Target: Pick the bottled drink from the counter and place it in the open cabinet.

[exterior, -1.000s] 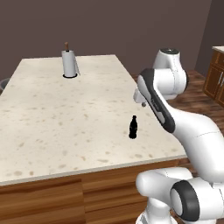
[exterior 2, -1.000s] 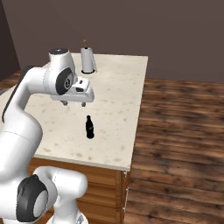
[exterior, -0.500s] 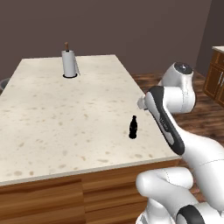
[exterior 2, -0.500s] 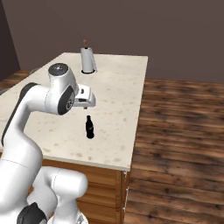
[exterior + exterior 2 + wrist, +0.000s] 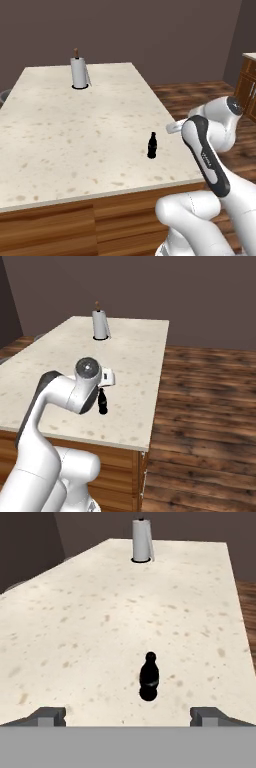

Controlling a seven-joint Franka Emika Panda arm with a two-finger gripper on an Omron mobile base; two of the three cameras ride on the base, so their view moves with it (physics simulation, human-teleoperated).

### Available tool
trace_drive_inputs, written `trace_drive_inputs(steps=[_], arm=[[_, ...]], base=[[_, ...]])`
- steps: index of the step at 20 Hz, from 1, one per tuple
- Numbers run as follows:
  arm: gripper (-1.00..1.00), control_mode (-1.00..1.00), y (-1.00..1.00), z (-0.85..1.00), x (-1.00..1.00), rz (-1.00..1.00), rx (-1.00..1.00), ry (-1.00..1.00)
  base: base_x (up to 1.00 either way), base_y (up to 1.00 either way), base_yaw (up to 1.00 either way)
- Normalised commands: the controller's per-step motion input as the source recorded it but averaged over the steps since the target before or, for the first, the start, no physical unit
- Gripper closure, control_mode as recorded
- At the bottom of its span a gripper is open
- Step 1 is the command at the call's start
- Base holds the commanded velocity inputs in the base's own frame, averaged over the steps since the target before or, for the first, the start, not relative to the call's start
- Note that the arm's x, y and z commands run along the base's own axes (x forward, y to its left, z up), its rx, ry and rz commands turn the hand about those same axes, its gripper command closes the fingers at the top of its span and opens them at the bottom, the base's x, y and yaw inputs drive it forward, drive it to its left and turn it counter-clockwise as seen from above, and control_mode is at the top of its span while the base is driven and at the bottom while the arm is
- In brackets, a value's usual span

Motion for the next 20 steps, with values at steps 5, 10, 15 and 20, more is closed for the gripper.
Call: trace_drive_inputs(steps=[5, 10, 15, 20], arm=[[-1.00, -1.00, -0.14, -0.02, 0.00, 0.14, 0.08, -0.06], [-1.00, -1.00, -0.04, -0.20, 0.01, 0.12, 0.03, -0.07], [-1.00, -1.00, -0.10, -0.44, 0.09, 0.13, 0.02, -0.13], [-1.00, -1.00, -0.01, -0.54, 0.11, 0.12, 0.00, -0.12]], base=[[0.00, 0.00, 0.00], [0.00, 0.00, 0.00], [0.00, 0.00, 0.00], [0.00, 0.00, 0.00]])
